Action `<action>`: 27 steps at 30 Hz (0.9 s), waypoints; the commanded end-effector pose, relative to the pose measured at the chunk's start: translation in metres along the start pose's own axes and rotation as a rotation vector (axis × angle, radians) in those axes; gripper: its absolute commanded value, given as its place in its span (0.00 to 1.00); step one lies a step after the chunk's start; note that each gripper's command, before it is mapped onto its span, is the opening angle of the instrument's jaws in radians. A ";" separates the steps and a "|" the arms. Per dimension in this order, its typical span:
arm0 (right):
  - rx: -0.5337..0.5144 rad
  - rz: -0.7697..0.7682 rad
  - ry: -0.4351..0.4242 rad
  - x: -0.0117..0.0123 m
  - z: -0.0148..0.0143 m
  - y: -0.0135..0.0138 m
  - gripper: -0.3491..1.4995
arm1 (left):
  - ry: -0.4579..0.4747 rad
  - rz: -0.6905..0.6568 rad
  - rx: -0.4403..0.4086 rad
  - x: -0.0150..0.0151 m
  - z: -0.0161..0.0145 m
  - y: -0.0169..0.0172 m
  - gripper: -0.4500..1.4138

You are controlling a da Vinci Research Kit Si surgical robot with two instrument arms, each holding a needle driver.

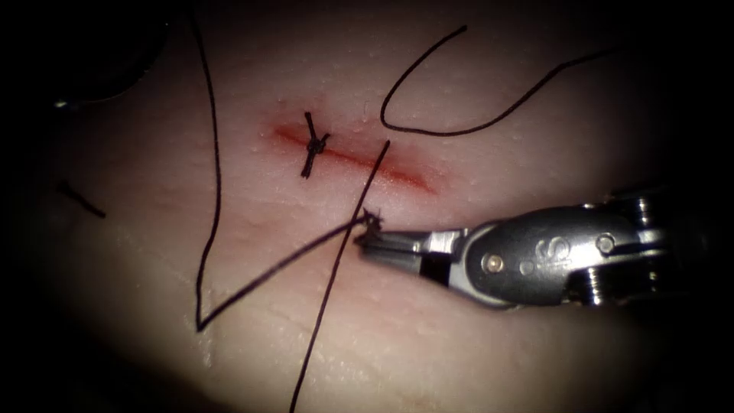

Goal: Wound Closure
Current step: Right end-effector grabs and pulls suture through until short tail remains on top side

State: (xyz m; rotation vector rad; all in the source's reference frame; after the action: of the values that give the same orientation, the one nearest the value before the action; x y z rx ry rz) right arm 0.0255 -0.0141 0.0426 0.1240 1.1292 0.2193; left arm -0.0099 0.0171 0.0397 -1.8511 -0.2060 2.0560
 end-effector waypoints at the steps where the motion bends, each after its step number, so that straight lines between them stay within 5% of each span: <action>1: 0.008 0.006 0.003 0.0003 -0.0003 -0.0018 0.00 | 0.000 -0.004 -0.001 -0.0007 0.0006 0.0006 0.00; 19: 0.198 -0.047 0.080 0.0126 -0.0054 -0.0174 0.00 | -0.002 0.000 0.005 -0.0011 0.0012 0.0007 0.00; 25: 0.246 -0.056 0.112 0.0136 -0.0056 -0.0178 0.00 | -0.002 0.001 0.006 -0.0011 0.0012 0.0008 0.00; 26: 0.247 -0.053 0.113 0.0135 -0.0055 -0.0174 0.25 | -0.002 0.001 0.006 -0.0011 0.0012 0.0008 0.00; 27: 0.220 -0.049 0.098 0.0130 -0.0055 -0.0159 0.68 | -0.002 0.001 0.006 -0.0011 0.0012 0.0009 0.00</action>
State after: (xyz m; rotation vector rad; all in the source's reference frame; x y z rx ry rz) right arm 0.0269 -0.0253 0.0253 0.2747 1.2442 0.0669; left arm -0.0105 0.0169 0.0401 -1.8464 -0.1945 2.0595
